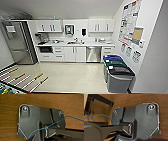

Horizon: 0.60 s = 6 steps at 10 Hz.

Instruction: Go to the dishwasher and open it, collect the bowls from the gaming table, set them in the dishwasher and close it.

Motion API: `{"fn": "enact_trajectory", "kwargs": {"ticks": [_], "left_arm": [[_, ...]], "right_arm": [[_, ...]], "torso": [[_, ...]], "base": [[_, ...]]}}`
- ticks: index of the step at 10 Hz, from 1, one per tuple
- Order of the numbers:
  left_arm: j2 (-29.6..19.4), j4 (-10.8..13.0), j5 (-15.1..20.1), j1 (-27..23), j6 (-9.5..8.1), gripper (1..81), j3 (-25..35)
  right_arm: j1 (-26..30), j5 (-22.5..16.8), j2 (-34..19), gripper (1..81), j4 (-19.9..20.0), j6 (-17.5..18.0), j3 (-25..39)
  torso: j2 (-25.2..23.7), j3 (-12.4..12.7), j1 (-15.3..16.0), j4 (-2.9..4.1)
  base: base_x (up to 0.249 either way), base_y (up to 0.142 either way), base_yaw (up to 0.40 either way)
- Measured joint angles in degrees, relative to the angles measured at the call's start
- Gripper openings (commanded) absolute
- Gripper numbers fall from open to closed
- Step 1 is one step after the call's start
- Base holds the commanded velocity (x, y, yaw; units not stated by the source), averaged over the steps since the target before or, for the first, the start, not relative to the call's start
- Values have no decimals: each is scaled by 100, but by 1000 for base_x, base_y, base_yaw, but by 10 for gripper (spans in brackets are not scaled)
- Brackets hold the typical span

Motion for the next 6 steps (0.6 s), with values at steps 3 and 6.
{"fn": "enact_trajectory", "kwargs": {"ticks": [3, 6], "left_arm": [[13, 0, 1, 5, 0, 811, 0], [33, 0, 4, 5, 0, 811, 5]], "right_arm": [[-17, 0, -7, 811, 0, 0, 0], [-17, 7, -33, 811, 2, 0, 0]], "torso": [[0, 2, 0, 0], [0, 0, 0, 0]], "base": [[244, 0, 0], [244, 73, 0]]}}
